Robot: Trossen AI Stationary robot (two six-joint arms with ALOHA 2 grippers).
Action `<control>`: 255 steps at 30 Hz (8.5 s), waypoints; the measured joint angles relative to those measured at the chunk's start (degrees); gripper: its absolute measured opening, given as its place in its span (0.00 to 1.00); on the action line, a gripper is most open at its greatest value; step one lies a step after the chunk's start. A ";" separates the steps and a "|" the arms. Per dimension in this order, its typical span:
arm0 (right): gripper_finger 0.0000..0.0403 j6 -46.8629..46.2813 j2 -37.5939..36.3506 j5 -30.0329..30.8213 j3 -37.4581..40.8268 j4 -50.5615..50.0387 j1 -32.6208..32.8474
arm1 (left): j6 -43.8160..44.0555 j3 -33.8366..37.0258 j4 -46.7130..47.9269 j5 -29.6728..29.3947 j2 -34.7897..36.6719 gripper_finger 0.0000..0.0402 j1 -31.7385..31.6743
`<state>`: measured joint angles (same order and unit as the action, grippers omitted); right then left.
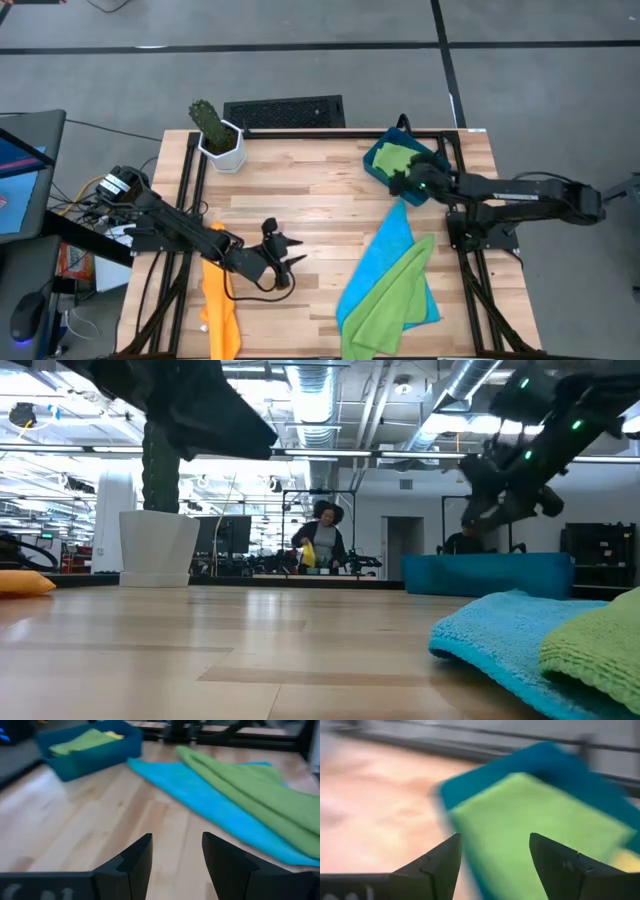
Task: Fold microfiber towels
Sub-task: Fold the orange microfiber cloth
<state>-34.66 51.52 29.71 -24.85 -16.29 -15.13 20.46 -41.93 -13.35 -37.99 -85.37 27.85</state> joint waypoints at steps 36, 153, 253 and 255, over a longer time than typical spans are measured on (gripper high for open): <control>0.63 -0.82 21.04 -4.43 -0.01 19.93 25.35 | 57.04 6.34 72.19 27.74 7.44 0.36 6.31; 0.44 41.15 51.16 -16.57 -25.54 62.16 27.61 | 4.52 -41.22 58.84 0.54 7.35 0.00 3.38; 0.03 -29.36 30.22 -8.62 -25.50 -19.28 62.01 | -24.97 -29.75 14.40 61.49 -32.06 0.38 -33.17; 0.03 -29.36 30.22 -8.62 -25.50 -19.27 62.01 | -25.04 -29.75 13.54 60.22 -32.06 0.36 -33.08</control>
<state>-64.03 81.73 21.09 -50.35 -35.57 46.87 -4.58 -71.68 0.18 22.23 -117.43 -5.23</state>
